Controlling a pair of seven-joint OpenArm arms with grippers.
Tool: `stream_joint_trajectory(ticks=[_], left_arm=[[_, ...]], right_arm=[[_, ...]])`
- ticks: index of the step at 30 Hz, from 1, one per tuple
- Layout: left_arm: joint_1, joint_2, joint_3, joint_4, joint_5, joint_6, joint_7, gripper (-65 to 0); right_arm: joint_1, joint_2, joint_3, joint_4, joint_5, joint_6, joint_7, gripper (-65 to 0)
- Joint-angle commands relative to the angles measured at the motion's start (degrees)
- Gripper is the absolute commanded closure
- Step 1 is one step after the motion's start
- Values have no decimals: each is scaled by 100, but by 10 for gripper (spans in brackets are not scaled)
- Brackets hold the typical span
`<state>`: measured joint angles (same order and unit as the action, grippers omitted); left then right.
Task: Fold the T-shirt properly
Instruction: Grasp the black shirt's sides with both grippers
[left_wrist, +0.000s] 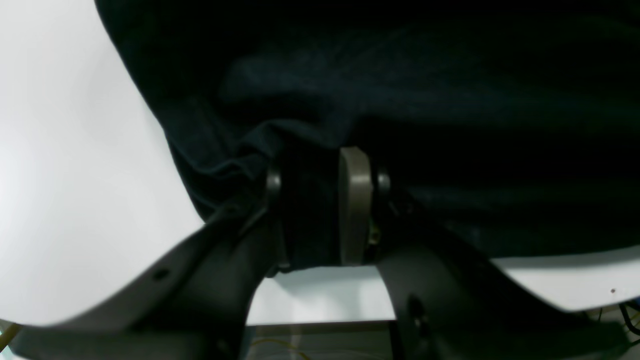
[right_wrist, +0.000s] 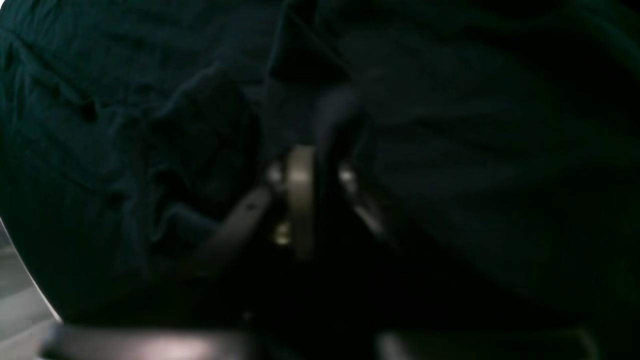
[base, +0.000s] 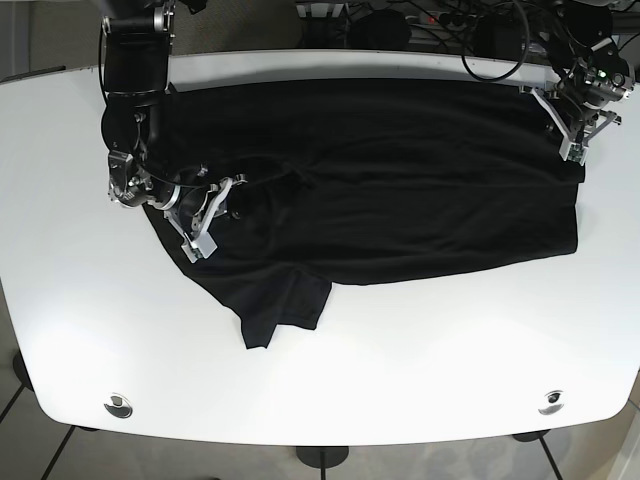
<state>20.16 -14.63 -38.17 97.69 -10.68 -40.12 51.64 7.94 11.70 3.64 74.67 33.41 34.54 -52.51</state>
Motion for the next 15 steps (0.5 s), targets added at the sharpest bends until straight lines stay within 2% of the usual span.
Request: stream_joint_trajectory(ticks=[1, 4, 5, 7, 9, 15], left_arm=[[-8, -88, -11, 73, -27, 12, -43, -128], [-95, -88, -11, 73, -27, 12, -43, -128], [-113, -88, -11, 73, -9, 12, -43, -128], [-113, -88, -11, 64, -9, 12, -43, -128], [-113, -88, -11, 64, -9, 12, -43, -128], [-113, -80, -11, 64, -9, 12, -43, -128]], right_arm=[[124, 38, 27, 282, 136, 31, 113, -19], [19, 38, 27, 853, 136, 22, 95, -19], [-25, 38, 27, 1073, 136, -48, 95, -19], [-43, 38, 27, 1425, 136, -382, 95, -19], [-25, 38, 27, 1539, 171, -540, 95, -19], [344, 38, 27, 1302, 136, -611, 95, -38]])
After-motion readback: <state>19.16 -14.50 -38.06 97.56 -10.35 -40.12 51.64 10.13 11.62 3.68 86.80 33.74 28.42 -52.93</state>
